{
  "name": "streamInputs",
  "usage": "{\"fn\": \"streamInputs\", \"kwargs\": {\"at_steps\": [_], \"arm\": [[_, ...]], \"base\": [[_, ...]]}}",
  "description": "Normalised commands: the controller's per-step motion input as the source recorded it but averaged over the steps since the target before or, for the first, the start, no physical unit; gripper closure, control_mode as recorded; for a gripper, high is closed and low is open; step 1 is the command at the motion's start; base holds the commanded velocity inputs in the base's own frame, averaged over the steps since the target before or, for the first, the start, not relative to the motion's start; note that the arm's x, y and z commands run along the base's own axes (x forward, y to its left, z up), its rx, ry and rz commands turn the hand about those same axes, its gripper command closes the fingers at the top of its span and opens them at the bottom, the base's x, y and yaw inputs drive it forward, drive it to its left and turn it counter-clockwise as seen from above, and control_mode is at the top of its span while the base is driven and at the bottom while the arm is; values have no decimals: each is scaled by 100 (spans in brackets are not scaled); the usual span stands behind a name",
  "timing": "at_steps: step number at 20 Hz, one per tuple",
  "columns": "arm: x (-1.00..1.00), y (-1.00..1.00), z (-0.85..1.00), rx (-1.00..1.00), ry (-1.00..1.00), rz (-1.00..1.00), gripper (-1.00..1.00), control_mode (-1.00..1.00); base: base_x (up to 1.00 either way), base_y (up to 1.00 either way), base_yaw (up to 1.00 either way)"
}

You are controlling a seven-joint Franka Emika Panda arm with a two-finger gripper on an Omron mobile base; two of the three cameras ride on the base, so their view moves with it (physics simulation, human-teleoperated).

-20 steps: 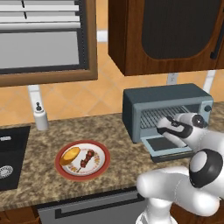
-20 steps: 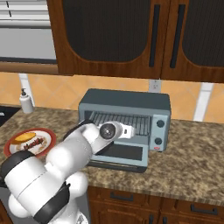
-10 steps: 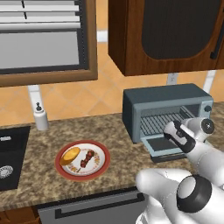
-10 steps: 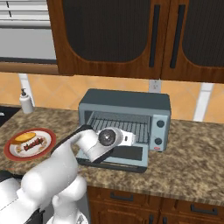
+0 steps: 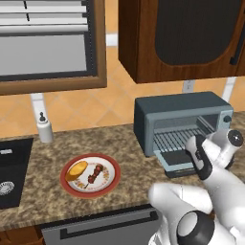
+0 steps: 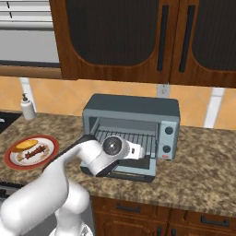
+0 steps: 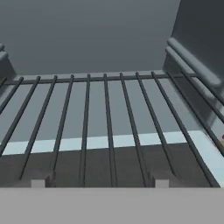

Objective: Pick up the kebab skewer and baguette bread, and place them inside the toaster oven. Close the toaster oven door and start by setting the timer.

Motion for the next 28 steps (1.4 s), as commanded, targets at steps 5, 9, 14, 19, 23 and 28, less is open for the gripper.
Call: {"fn": "streamInputs", "kwargs": {"at_steps": [5, 9, 14, 19, 23, 28], "arm": [[-51, 0, -57, 0, 6, 0, -100, -100], [-48, 0, -49, 0, 4, 0, -100, -100], [-34, 0, -16, 1, 3, 0, -100, -100], [-15, -13, 90, 6, -3, -1, -100, -100], [-18, 0, 100, 1, 2, -6, -100, -100], [-27, 19, 98, 0, 3, -5, -100, -100]], "base": [[0, 0, 0], [0, 0, 0], [0, 0, 0], [0, 0, 0], [0, 0, 0], [0, 0, 0]]}}
